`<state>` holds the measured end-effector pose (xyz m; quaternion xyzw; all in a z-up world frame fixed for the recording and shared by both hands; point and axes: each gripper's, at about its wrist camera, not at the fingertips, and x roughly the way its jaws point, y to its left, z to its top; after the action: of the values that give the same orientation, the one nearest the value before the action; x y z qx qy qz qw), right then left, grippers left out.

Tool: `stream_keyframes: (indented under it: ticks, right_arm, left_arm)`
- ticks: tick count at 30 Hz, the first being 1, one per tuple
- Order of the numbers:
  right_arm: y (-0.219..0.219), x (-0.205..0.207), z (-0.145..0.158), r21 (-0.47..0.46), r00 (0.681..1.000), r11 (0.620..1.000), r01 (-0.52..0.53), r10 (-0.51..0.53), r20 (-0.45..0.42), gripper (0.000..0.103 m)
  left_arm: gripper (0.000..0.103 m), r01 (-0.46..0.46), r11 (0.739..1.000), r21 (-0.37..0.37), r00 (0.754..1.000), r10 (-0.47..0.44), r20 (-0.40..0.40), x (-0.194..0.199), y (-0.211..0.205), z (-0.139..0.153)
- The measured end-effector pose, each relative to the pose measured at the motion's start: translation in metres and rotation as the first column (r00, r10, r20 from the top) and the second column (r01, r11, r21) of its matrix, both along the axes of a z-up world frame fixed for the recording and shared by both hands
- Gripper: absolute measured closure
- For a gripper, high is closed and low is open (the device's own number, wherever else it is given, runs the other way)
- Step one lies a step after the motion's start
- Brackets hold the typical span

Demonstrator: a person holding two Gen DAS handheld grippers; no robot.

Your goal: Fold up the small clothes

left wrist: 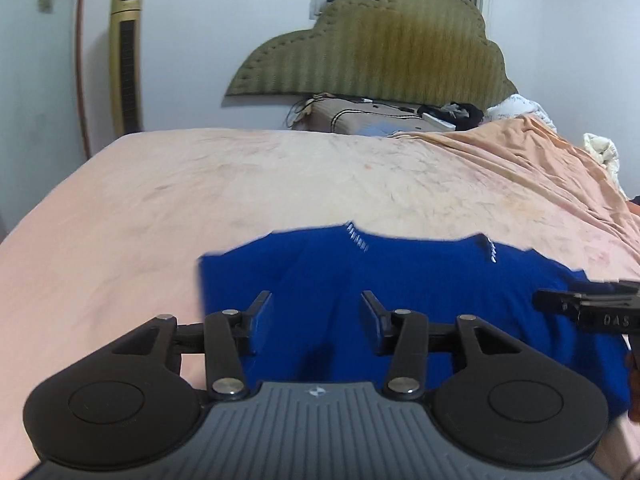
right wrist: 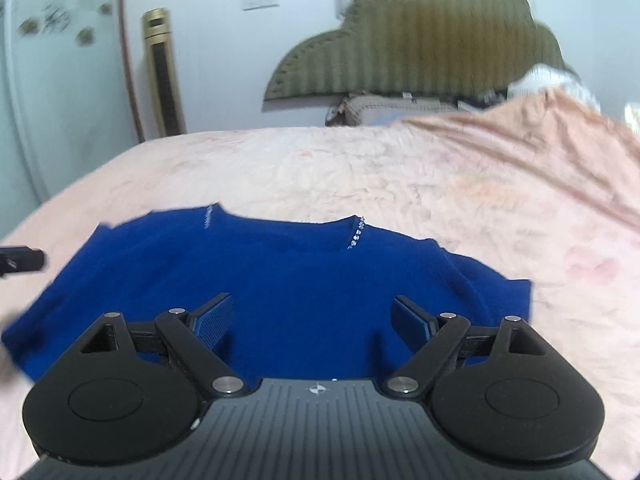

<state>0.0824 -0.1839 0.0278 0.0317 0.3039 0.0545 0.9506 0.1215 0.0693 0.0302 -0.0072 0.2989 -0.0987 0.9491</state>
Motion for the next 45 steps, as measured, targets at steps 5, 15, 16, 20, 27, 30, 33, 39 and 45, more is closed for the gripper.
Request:
stream_keyframes:
  ticks: [5, 15, 16, 20, 27, 30, 33, 39, 45]
  right_arm:
    - [-0.018, 0.048, -0.029, -0.012, 0.992, 0.996, 0.091, -0.092, -0.087, 0.018]
    - [0.007, 0.004, -0.023, -0.078, 0.999, 0.996, 0.035, -0.035, 0.01, 0.006]
    - [0.013, 0.004, -0.028, -0.106, 1.0, 0.994, 0.021, -0.021, -0.002, 0.006]
    - [0.017, 0.008, -0.044, -0.15, 0.998, 0.987, 0.051, -0.058, -0.038, 0.002]
    - [0.015, 0.009, -0.052, -0.115, 0.997, 0.991, 0.074, -0.077, -0.024, 0.0]
    - [0.015, 0.007, -0.054, -0.11, 0.997, 0.991, 0.076, -0.079, -0.02, 0.0]
    - [0.014, 0.005, -0.053, -0.1, 0.997, 0.992, 0.078, -0.08, -0.019, 0.0]
    - [0.014, 0.005, -0.053, -0.099, 0.997, 0.992, 0.078, -0.08, -0.019, 0.0]
    - [0.013, 0.005, -0.053, -0.098, 0.997, 0.992, 0.077, -0.079, -0.019, 0.0]
  left_arm:
    - [0.057, -0.092, 0.982, 0.163, 0.99, 0.108, -0.093, 0.052, -0.014, -0.044]
    - [0.044, -0.142, 0.978, 0.151, 0.987, 0.151, -0.05, 0.033, -0.009, -0.051]
    - [0.042, -0.149, 0.977, 0.153, 0.986, 0.158, -0.045, 0.032, -0.009, -0.051]
    - [0.039, -0.155, 0.976, 0.155, 0.987, 0.16, -0.023, 0.028, -0.009, -0.054]
    - [0.036, -0.163, 0.972, 0.172, 0.986, 0.164, 0.011, 0.025, -0.012, -0.058]
    - [0.033, -0.17, 0.972, 0.162, 0.985, 0.17, 0.017, 0.024, -0.01, -0.06]
    - [0.031, -0.178, 0.973, 0.149, 0.984, 0.178, 0.017, 0.024, -0.008, -0.061]
    - [0.029, -0.187, 0.974, 0.13, 0.982, 0.185, 0.024, 0.023, -0.006, -0.063]
    - [0.025, -0.192, 0.976, 0.099, 0.981, 0.191, 0.016, 0.023, -0.002, -0.064]
